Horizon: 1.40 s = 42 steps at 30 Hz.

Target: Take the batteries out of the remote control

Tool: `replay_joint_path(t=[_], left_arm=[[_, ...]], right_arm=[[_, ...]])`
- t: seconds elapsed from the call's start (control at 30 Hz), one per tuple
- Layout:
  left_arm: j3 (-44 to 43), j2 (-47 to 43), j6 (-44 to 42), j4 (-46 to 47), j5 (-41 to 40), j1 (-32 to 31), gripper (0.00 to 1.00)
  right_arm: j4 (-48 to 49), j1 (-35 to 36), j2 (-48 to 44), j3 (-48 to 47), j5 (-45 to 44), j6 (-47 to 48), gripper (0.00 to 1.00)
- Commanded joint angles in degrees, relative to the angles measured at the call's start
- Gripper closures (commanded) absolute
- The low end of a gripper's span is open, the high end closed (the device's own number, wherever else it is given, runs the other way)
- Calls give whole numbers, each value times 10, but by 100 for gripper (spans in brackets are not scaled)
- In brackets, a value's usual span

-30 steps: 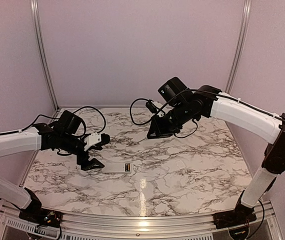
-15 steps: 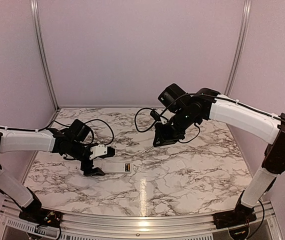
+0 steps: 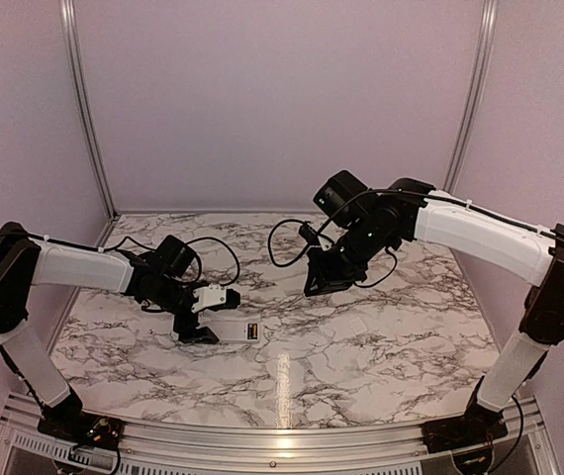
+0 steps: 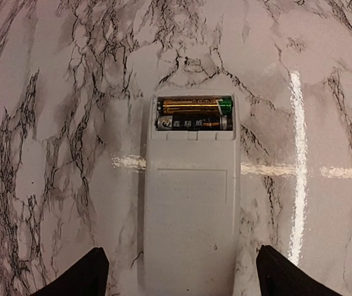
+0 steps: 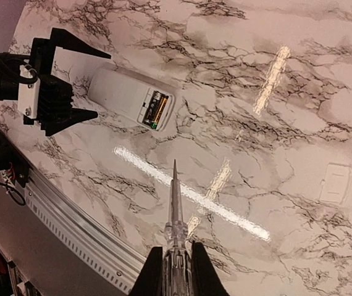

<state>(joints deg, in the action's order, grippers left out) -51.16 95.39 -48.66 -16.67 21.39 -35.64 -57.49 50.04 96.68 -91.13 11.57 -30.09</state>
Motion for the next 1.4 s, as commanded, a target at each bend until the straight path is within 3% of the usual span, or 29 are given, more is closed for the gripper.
replay_joint_path(t=[0.0,0.37,0.6,0.77,0.9,1.13,1.37], left_arm=[[-41,31,-15,-19,-8,0,13],[-91,86,-23,-93,-14,-16,15],[-94,106,-11,-88,-50,-26,18],[-104,121,-6,-93,-58,-32,26],[-109,123,-1,-97,-58,-35,41],[-108,91,55,-88,-38,-45,46],[-63,46,170,-33,-29,-86,47]], right_arm=[[5,7,-16,-12,10,-5,100],[-23,4,5,-55,-1,12,100],[-9,-1,-7,-29,5,4,100],[-8,-3,-5,-27,8,7,100],[-5,-8,-5,-27,9,11,100],[-5,-31,-7,-20,6,18,100],[-8,-50,-12,-14,11,27,100]])
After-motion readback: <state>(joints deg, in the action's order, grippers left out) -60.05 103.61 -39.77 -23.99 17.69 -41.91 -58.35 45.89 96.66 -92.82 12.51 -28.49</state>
